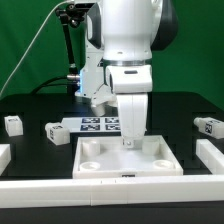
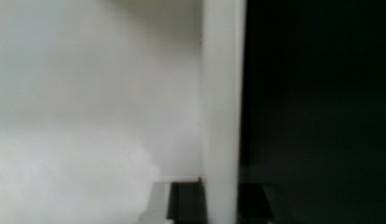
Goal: Assemble one leg
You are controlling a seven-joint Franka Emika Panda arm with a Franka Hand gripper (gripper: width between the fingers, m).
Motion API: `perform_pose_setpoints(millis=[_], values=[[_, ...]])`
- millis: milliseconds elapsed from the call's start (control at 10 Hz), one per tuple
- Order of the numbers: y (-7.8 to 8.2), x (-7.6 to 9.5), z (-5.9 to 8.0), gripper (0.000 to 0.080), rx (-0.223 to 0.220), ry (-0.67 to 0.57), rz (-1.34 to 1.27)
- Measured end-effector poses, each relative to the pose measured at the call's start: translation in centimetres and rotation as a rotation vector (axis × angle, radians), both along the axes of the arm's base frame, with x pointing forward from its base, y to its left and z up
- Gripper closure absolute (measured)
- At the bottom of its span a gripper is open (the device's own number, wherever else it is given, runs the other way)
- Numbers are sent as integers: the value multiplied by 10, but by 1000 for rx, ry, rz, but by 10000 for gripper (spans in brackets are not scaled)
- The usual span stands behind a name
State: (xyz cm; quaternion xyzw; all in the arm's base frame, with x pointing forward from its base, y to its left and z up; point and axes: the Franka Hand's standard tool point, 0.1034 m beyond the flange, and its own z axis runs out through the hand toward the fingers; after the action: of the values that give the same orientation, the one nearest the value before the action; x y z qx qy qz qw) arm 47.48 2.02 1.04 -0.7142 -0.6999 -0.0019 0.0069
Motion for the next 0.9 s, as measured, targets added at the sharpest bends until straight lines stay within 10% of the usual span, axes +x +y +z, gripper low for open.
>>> perform_pose_setpoints(millis=[300, 900], values=[[0, 0, 0, 741, 0, 0, -2], [62, 15, 0, 741, 16, -11, 18]])
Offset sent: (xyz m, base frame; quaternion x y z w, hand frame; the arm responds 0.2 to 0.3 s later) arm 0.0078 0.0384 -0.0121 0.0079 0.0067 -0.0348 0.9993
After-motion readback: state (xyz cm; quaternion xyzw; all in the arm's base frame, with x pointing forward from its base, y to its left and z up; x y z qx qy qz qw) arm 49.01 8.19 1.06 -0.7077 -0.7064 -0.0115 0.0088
